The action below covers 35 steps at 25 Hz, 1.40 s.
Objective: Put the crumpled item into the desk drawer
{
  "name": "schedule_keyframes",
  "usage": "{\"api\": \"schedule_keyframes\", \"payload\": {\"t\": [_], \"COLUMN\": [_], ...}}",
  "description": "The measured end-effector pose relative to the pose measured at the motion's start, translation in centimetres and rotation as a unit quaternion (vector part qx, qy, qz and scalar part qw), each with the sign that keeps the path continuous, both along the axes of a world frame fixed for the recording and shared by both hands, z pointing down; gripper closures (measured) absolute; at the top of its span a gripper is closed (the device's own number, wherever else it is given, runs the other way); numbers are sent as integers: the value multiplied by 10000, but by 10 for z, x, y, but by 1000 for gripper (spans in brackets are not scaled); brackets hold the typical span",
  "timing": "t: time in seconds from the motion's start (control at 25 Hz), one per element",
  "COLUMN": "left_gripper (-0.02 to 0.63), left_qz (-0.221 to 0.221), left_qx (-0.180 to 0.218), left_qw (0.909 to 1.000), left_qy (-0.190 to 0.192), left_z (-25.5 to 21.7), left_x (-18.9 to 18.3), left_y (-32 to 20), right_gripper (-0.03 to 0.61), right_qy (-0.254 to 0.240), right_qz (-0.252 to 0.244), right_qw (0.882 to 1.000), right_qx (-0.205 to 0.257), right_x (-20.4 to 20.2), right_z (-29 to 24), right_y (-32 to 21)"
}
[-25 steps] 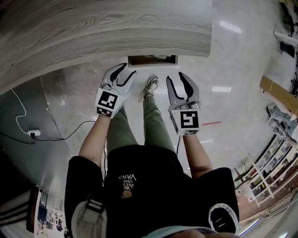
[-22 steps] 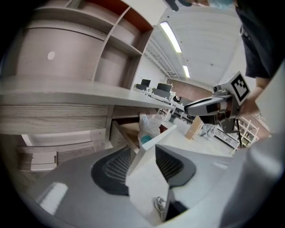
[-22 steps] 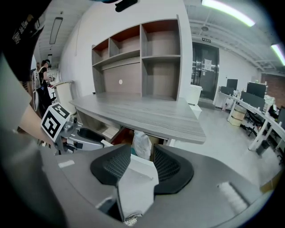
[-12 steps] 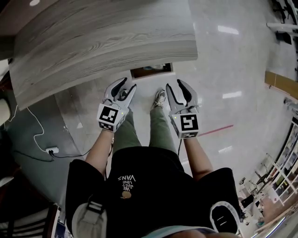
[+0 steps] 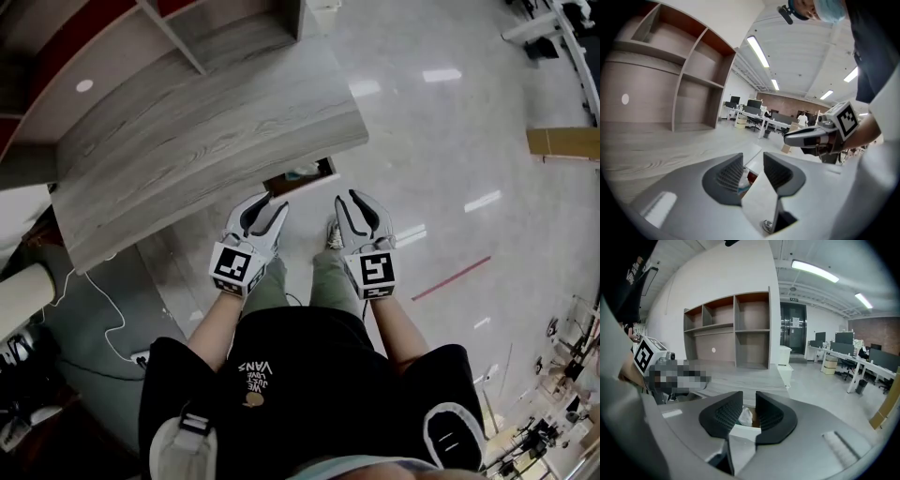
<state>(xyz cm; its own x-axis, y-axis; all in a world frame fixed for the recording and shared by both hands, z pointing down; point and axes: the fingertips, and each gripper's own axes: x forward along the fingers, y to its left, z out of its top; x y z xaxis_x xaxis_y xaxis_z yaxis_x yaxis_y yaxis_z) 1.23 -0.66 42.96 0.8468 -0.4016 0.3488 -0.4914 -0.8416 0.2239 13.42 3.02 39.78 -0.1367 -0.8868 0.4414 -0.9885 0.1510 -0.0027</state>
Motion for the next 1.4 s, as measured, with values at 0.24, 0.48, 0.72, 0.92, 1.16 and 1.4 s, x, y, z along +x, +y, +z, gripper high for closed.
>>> {"api": "schedule_keyframes", "payload": {"t": [0.24, 0.48, 0.72, 0.92, 1.16, 1.4], "left_gripper": [430, 470, 491, 522, 561, 561], "left_qz": [378, 561, 682, 695, 688, 696], "left_qx": [154, 372, 573, 765, 1052, 1122], "left_qw": [9991, 9974, 9955, 9939, 9905, 9903], "left_qy": [129, 264, 324, 393, 557, 438], "left_z": [-34, -65, -88, -107, -132, -149], "left_x": [6, 2, -7, -18, -24, -35], "left_y": [10, 15, 17, 13, 5, 7], "right_gripper": [526, 538, 568, 574, 574, 574], "right_qy": [0, 35, 78, 109, 272, 236], "right_qz": [333, 604, 793, 867, 885, 987], "right_qw": [9993, 9973, 9944, 9924, 9890, 9861], "right_qx": [195, 423, 688, 864, 1153, 1317], "right_x": [9, 11, 6, -4, -7, -14], "right_z": [-24, -47, -71, -86, -109, -128], "right_y": [14, 23, 28, 31, 29, 35]}}
